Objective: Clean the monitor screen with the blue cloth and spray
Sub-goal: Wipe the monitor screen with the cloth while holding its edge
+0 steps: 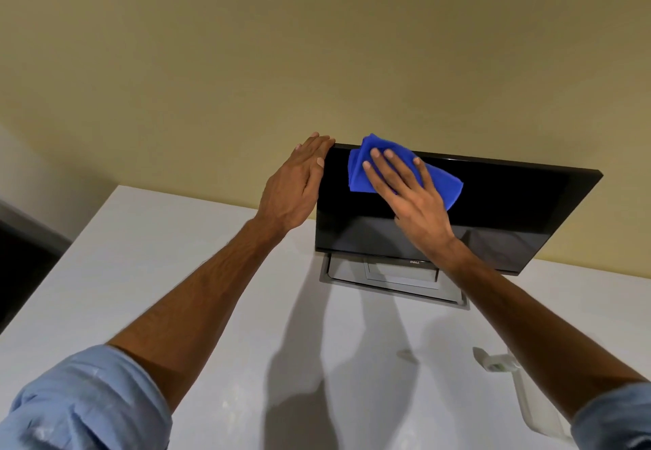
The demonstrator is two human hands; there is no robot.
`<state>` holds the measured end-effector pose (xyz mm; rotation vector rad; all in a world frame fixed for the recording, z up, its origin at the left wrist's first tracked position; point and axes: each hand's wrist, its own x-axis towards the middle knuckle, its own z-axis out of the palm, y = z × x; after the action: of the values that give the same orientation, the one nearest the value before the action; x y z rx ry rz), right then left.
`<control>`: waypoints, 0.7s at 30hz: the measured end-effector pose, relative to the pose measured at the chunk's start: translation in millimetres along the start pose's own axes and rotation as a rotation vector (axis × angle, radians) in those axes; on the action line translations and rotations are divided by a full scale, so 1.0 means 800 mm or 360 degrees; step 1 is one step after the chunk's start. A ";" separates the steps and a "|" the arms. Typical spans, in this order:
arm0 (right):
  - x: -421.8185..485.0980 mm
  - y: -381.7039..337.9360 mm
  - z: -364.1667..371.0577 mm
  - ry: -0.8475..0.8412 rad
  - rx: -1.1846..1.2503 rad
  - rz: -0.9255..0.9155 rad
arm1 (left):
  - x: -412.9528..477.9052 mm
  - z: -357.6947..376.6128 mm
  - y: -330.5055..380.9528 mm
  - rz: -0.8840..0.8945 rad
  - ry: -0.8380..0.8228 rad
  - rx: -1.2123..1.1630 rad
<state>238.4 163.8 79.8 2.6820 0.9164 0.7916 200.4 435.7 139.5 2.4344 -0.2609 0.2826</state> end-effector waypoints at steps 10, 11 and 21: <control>-0.118 -0.015 0.060 -0.0524 -0.0055 -0.0601 | 0.001 0.001 -0.001 0.0024 0.0027 0.0024; -0.132 -0.017 0.063 -0.0609 -0.0072 -0.0646 | 0.000 0.002 0.000 0.0020 0.0026 0.0018; -0.155 -0.003 0.064 -0.0768 -0.0084 -0.0738 | 0.031 0.006 0.029 0.0119 -0.0040 0.0175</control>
<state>182.9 88.5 -16.7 2.3034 1.2746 0.0636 218.7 412.4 156.1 2.5414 -0.3564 0.3066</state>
